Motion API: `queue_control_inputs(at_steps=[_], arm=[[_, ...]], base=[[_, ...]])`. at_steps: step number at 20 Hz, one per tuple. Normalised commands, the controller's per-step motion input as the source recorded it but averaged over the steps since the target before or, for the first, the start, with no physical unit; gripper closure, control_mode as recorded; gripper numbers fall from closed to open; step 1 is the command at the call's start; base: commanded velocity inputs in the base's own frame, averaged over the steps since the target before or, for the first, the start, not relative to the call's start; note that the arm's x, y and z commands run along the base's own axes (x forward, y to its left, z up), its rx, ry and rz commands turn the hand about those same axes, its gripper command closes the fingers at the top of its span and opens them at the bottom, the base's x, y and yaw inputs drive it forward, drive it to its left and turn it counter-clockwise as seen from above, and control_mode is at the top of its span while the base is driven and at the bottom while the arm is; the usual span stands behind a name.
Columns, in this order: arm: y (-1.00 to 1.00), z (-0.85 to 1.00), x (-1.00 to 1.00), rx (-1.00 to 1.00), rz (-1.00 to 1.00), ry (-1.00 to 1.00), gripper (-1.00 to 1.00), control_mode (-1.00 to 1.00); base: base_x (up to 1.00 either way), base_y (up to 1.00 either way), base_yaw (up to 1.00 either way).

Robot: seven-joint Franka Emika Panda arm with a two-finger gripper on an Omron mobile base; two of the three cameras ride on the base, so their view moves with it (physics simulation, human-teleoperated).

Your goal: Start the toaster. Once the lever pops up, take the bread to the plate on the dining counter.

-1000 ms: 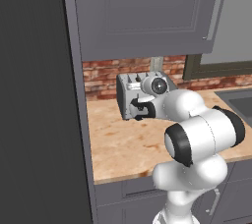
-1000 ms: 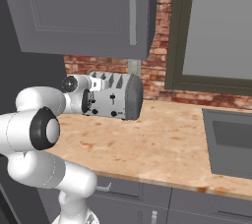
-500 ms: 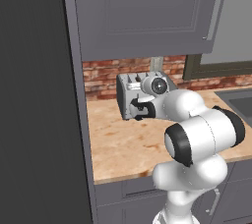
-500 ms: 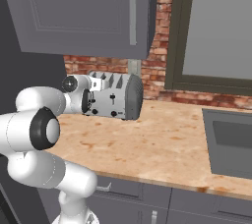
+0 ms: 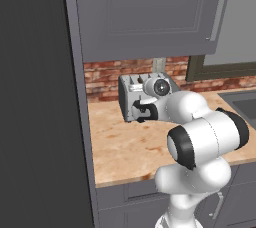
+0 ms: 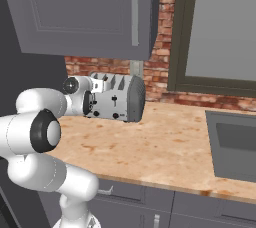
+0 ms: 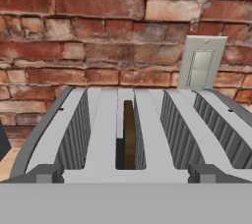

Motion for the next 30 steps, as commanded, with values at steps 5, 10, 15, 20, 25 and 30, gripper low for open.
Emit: queue_control_inputs(at_steps=[5, 10, 15, 20, 25, 30], arm=[[0.00, 0.00, 0.00, 0.00, 0.00, 0.00, -1.00, -1.00], [0.00, 0.00, 0.00, 0.00, 0.00, 0.00, -1.00, -1.00], [0.00, 0.00, 0.00, 0.00, 0.00, 0.00, -1.00, -1.00], [0.00, 0.00, 0.00, 0.00, 0.00, 0.00, -1.00, -1.00], [0.00, 0.00, 0.00, 0.00, 0.00, 0.00, -1.00, -1.00], [0.00, 0.00, 0.00, 0.00, 0.00, 0.00, -1.00, -1.00]], base=[[0.00, 0.00, 0.00], [0.00, 0.00, 0.00], [0.00, 0.00, 0.00], [0.00, 0.00, 0.00], [0.00, 0.00, 0.00], [0.00, 0.00, 0.00]])
